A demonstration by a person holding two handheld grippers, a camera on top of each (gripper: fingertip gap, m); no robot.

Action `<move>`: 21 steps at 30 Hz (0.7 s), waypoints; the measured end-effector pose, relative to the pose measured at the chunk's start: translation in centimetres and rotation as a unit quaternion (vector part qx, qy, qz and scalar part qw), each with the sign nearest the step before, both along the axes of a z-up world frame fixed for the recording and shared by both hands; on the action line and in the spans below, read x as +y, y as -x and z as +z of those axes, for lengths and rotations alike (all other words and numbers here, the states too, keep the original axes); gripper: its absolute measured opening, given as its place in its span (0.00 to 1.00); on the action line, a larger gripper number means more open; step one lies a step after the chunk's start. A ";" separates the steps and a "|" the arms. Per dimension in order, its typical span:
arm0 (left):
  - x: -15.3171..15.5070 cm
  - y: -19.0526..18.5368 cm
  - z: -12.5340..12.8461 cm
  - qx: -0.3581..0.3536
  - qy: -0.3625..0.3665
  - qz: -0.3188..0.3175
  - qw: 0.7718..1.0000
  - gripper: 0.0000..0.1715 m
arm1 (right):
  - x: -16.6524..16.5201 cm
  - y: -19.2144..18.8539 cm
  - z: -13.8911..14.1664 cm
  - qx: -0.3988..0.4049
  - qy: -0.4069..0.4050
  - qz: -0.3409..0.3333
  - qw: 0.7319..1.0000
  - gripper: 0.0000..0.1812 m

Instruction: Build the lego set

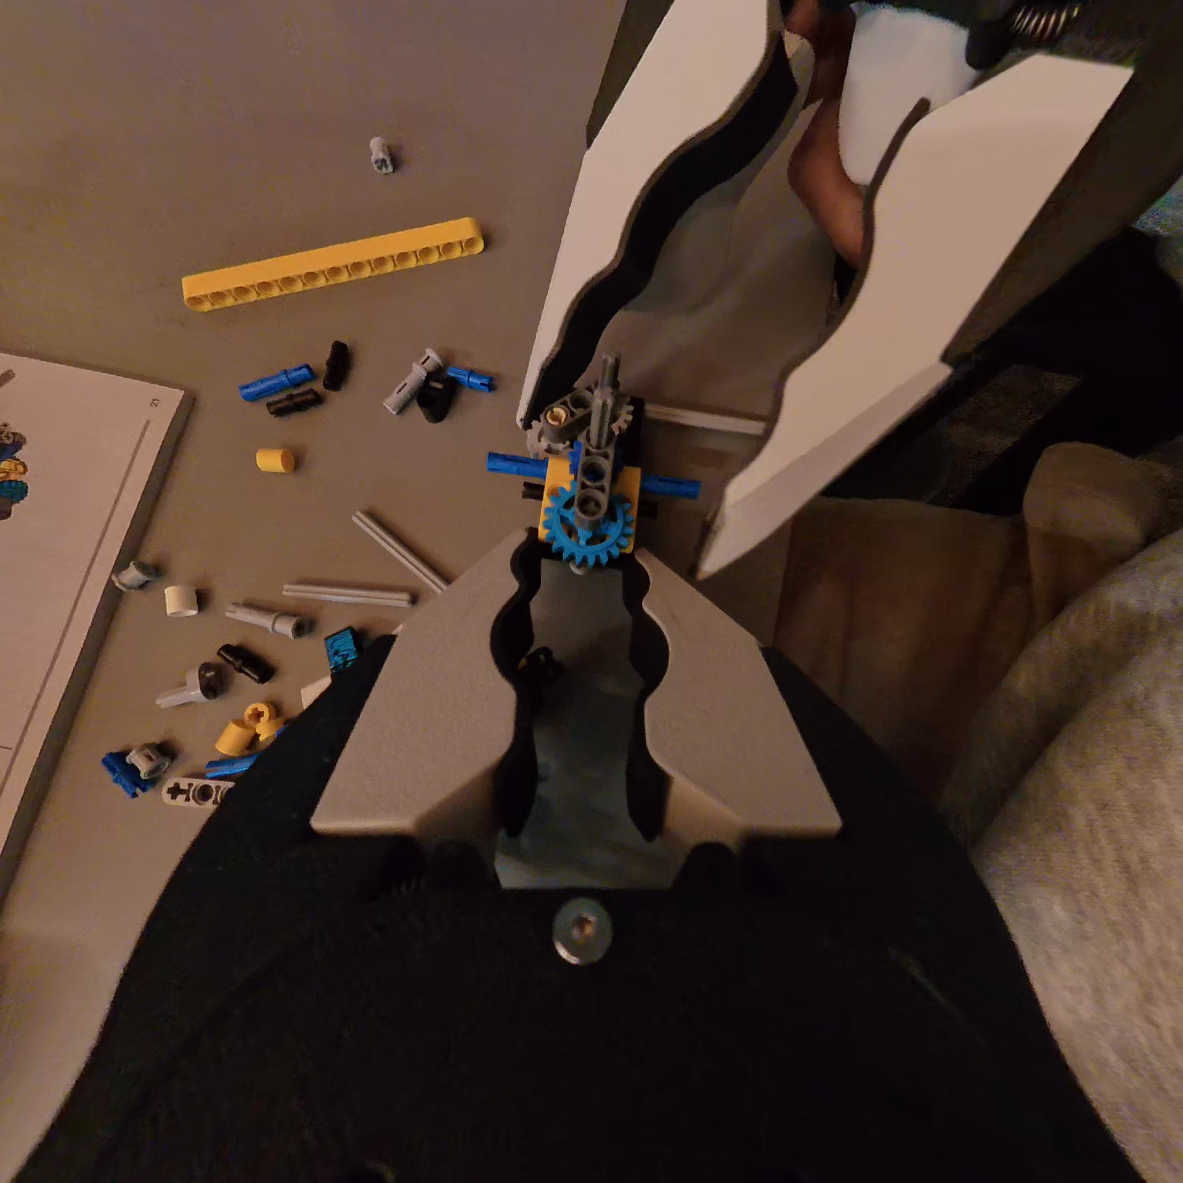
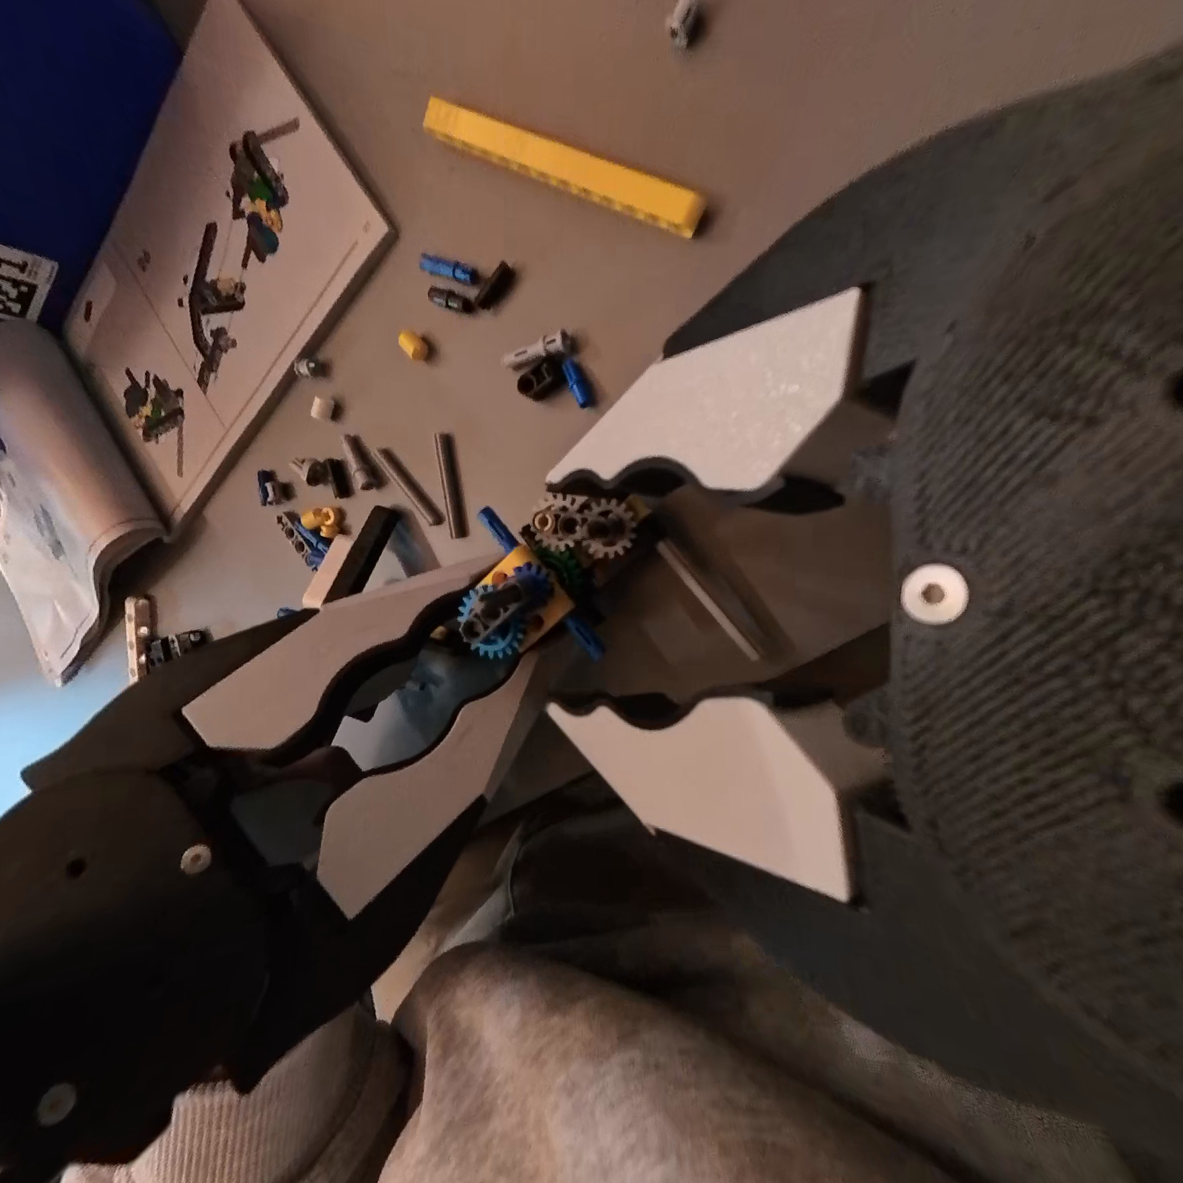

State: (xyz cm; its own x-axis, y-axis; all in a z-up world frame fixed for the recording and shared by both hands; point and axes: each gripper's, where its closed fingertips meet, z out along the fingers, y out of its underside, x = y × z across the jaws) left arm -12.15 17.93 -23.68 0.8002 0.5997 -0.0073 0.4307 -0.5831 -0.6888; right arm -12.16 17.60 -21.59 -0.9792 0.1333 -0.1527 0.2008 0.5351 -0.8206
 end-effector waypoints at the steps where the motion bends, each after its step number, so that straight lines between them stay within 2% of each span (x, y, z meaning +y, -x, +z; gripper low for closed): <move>1: 0.0 0.0 0.0 0.000 0.000 0.000 1.000 0.14 | 0.0 0.2 -0.1 0.007 -0.002 -0.005 1.000 0.31; 5: 0.0 0.0 0.0 -0.002 -0.002 -0.002 1.000 0.14 | 0.0 0.5 -0.2 0.018 -0.005 -0.013 1.000 0.29; 9: 0.0 0.1 0.0 0.000 0.000 -0.001 1.000 0.14 | 0.1 0.1 0.0 0.010 -0.003 -0.003 1.000 0.34; 17: 0.0 0.1 0.0 0.001 0.001 -0.002 1.000 0.14 | 1.1 0.8 1.1 0.006 0.017 -0.012 1.000 0.37; 21: 0.0 0.1 0.1 0.001 0.000 -0.003 1.000 0.14 | 2.1 1.5 1.5 -0.002 0.026 -0.024 0.999 0.34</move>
